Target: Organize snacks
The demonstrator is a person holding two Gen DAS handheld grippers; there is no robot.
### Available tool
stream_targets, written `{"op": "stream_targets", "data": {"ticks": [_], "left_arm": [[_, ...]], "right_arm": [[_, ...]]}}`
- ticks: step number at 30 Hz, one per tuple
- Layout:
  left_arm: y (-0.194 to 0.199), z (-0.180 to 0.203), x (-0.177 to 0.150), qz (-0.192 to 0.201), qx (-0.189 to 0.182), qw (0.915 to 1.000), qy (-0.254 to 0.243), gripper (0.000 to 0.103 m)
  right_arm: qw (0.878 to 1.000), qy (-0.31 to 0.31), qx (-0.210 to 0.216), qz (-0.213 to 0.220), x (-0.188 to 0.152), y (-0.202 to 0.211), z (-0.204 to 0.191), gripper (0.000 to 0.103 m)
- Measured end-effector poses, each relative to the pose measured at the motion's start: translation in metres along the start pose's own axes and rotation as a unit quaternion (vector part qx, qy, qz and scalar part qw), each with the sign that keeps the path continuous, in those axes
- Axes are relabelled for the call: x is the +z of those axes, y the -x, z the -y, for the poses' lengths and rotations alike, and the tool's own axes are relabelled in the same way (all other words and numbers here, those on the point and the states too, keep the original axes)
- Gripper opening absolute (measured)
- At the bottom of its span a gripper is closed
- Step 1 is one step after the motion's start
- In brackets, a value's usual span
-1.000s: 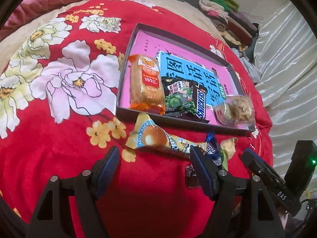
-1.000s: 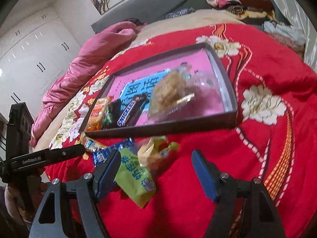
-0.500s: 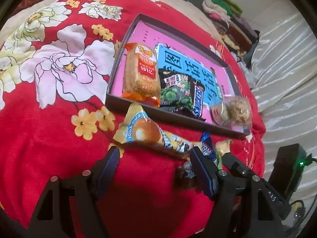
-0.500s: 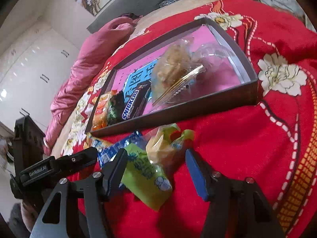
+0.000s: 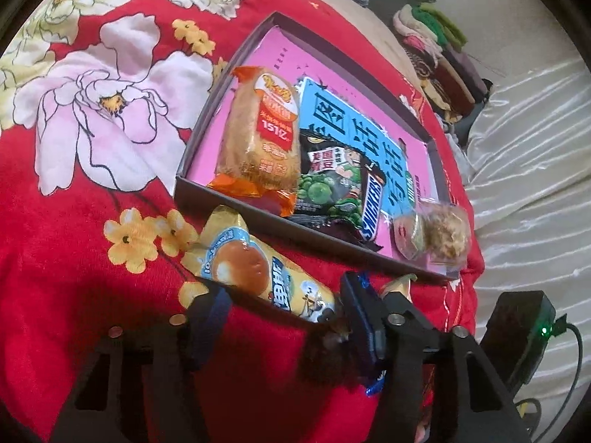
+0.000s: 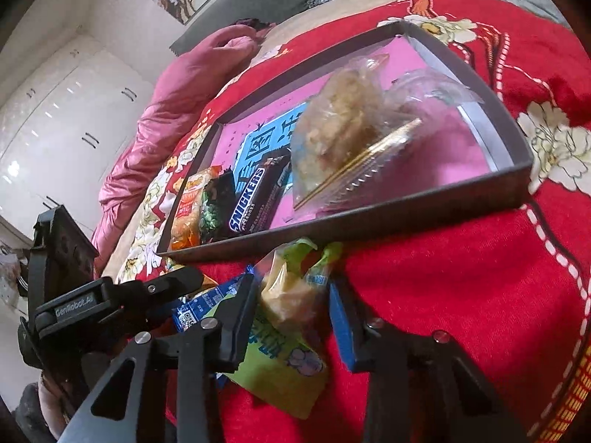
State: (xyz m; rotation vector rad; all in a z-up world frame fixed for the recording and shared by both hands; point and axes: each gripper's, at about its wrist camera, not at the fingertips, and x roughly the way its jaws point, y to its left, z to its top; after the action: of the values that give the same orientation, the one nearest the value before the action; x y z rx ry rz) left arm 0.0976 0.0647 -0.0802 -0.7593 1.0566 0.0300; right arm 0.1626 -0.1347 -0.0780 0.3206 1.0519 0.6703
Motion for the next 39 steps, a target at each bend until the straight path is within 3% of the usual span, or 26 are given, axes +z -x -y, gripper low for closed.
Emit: {"op": "stream_targets", "data": {"ticks": [5, 7, 13, 25, 39], "left_arm": [[-0.002, -0.008, 0.002, 0.001, -0.004, 0.9999, 0.010, 0.040], [-0.002, -0.009, 0.003, 0.000, -0.010, 0.9999, 0.008, 0.030], [0.008, -0.006, 0.001, 0.004, -0.024, 0.9996, -0.015, 0.019], [0.049, 0.032, 0.004, 0.054, -0.025, 0.9927, -0.105, 0.014], [0.064, 0.056, 0.006, 0.080, -0.018, 0.9868, -0.139, 0.014]], "right_arm": [[1.000, 0.028, -0.002, 0.005, 0.001, 0.002, -0.011, 0.037], [0.999, 0.035, 0.006, 0.007, 0.000, 0.006, -0.015, 0.036], [0.996, 0.082, 0.002, 0.032, -0.005, 0.023, -0.035, 0.036], [0.986, 0.118, -0.007, 0.116, 0.003, 0.065, -0.040, 0.036], [0.979, 0.112, -0.037, 0.164, 0.014, 0.092, -0.026, 0.036]]}}
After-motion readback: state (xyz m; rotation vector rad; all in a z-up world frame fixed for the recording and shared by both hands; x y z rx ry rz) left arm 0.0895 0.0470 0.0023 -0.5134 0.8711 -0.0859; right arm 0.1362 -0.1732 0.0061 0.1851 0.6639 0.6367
